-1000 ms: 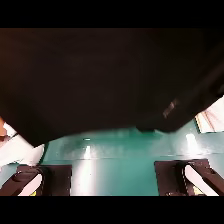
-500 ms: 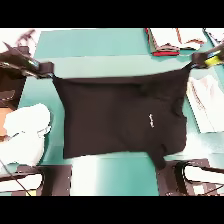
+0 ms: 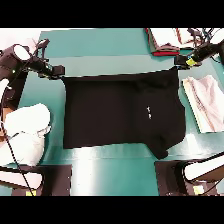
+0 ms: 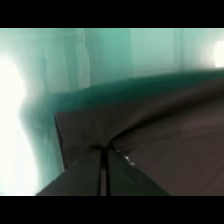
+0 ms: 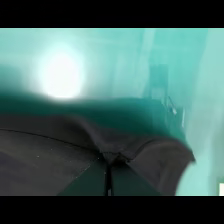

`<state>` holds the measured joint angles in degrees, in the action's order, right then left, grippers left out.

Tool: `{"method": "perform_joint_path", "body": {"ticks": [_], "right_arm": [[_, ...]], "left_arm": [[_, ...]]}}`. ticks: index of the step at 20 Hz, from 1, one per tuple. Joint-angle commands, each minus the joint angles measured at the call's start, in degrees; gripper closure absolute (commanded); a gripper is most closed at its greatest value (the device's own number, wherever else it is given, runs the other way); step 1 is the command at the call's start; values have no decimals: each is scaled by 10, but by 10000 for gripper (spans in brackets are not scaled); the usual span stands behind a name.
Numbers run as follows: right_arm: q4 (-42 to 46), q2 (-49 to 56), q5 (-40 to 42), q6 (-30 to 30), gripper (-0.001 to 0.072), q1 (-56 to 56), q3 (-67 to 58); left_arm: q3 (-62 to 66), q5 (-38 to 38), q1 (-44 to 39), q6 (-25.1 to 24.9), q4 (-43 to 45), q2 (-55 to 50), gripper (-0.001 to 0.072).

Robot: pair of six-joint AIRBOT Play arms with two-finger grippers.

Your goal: Fold the shirts.

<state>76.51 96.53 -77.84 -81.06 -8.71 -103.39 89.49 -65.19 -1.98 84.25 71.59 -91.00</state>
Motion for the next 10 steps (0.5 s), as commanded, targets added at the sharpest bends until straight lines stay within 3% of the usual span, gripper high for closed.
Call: {"method": "perform_joint_path", "body": {"ticks": [1,10], "right_arm": [[54,-29,-19,5,700,1,48],[70,-123,38,5,698,-11,296]], "left_arm": [[-15,-63,0,-8,0,-4,680],[-143,-56,-43,-21,-1,-4,680]]}}
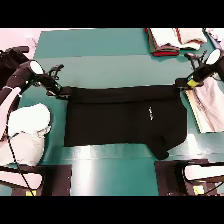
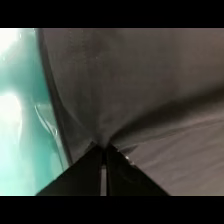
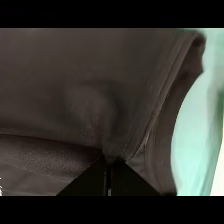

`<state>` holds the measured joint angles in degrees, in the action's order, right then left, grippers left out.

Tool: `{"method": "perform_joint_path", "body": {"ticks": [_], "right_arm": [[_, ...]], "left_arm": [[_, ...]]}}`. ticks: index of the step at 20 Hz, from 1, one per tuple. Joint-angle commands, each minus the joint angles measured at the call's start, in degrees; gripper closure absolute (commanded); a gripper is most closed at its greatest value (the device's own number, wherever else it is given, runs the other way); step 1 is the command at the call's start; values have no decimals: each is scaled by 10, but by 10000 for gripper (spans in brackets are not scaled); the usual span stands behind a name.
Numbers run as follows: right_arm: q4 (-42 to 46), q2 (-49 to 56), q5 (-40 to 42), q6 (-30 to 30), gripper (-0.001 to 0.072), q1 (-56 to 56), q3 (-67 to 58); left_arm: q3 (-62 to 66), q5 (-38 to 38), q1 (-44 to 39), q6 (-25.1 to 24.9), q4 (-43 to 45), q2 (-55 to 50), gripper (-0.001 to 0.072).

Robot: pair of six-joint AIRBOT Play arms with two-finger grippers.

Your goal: Fold the shirts.

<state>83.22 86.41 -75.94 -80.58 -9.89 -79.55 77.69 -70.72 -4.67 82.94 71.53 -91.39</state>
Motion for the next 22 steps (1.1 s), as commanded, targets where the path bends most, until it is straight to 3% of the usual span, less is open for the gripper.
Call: {"method": "perform_joint_path", "body": {"ticks": [1,2,3,4,5,9,14,18,22], "right_arm": [[3,-29,22,0,698,2,71],[3,-36,26,0,684,1,83],[3,-41,26,0,465,-3,88],[3,-45,24,0,271,-10,87],[3,-55,19,0,260,-16,87],[-26,-144,-15,0,260,-57,102],[-118,-253,-10,14,261,-101,168],[-145,-283,6,15,263,-98,194],[-147,-286,3,15,263,-84,194]], "left_arm": [[-25,-4,-17,-7,-2,0,680],[-25,-10,-16,-6,-4,0,679],[-25,-16,-16,-5,0,1,633],[-23,-23,-15,-5,3,5,317],[-22,-29,-11,3,10,16,162],[-67,-49,-7,31,76,123,159],[-305,-47,-7,57,74,276,159],[-434,-13,-7,55,1,310,159],[-480,46,-12,51,-68,310,160]]}}
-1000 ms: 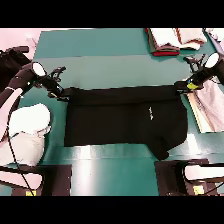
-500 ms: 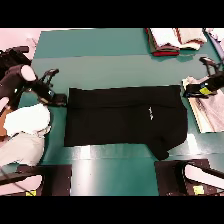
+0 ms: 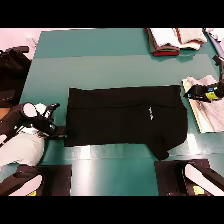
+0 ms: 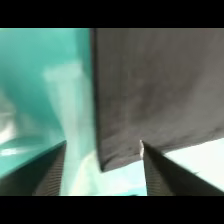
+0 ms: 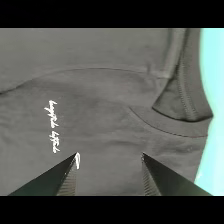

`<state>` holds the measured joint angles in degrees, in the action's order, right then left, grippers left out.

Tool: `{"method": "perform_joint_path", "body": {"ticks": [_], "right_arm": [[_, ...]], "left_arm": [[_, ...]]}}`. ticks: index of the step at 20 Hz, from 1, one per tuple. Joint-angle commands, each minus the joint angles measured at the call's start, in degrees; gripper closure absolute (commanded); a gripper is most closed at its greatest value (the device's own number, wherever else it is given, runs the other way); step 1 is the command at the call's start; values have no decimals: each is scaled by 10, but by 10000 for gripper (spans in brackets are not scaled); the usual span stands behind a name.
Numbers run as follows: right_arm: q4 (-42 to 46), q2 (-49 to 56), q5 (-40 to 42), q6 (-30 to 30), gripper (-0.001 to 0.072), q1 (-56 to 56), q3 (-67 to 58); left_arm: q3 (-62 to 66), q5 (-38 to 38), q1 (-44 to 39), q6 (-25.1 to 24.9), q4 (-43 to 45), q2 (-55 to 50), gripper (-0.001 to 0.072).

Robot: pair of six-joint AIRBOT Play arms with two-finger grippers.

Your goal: Fold the shirts.

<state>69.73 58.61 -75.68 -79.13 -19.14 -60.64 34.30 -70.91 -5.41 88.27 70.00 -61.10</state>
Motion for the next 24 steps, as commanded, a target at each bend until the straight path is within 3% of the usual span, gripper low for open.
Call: {"method": "perform_joint_path", "body": {"ticks": [1,2,3,4,9,10,12,16,21,23,24], "right_arm": [[-11,-8,0,0,263,15,5],[-11,-8,-5,0,263,18,5],[-9,-8,-16,0,263,18,5],[-1,-8,-34,0,263,12,5],[85,-56,-115,-4,245,-75,119],[83,-68,-120,-4,127,-100,159],[83,-81,-129,-6,90,-140,240],[55,-81,-106,-16,140,-126,340],[27,-51,-57,-45,173,-55,353],[4,-10,-33,-45,213,-22,344],[-9,8,-16,-44,302,-8,336]], "left_arm": [[-47,55,-14,-4,-64,7,161],[-47,61,-24,-12,-78,7,165],[-46,63,-31,-16,-90,7,382],[-44,63,-31,-33,-103,7,664],[1,59,-31,-43,-90,51,682],[7,57,-31,-43,-90,56,681],[12,54,-31,-43,-90,60,681],[12,71,-31,-43,-90,60,681],[12,70,-31,-43,-91,60,682],[12,69,-31,-43,-91,60,681],[12,69,-31,-43,-91,60,681]]}}
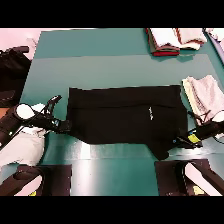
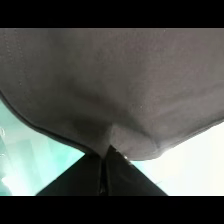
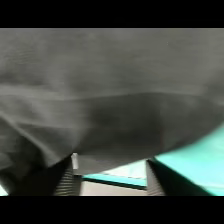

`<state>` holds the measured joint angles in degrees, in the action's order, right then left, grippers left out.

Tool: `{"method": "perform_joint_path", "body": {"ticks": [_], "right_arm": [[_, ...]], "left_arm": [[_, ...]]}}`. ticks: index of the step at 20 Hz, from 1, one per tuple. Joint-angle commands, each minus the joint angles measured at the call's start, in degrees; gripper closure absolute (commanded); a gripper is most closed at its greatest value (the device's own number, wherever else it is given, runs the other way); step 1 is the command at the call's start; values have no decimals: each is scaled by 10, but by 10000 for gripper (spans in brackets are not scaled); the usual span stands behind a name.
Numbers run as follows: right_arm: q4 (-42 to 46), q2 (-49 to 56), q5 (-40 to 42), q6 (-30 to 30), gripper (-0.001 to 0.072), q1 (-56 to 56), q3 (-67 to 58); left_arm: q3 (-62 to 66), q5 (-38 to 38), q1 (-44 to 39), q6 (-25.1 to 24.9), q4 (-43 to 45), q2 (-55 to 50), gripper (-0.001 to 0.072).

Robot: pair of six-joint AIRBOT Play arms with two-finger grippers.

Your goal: Fold the shirts.

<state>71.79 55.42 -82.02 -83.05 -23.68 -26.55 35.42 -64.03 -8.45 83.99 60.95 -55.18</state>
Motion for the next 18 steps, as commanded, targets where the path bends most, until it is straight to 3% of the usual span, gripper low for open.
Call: {"method": "perform_joint_path", "body": {"ticks": [1,3,4,8,12,15,18], "right_arm": [[-31,52,64,-5,417,53,-17],[-22,57,65,-4,668,85,-45],[-8,49,49,-4,698,98,-63],[90,-36,-42,-5,698,140,-127],[109,-124,-87,-5,698,135,-172],[109,-125,-86,-5,699,141,-216],[109,-54,-58,-5,699,167,-285]], "left_arm": [[0,0,0,0,0,1,681],[1,-11,0,0,6,1,682],[2,-22,0,0,9,1,682],[12,-72,0,19,59,55,683],[21,-170,0,32,79,124,682],[64,-132,0,31,82,122,683],[120,-87,0,28,113,63,682]]}}
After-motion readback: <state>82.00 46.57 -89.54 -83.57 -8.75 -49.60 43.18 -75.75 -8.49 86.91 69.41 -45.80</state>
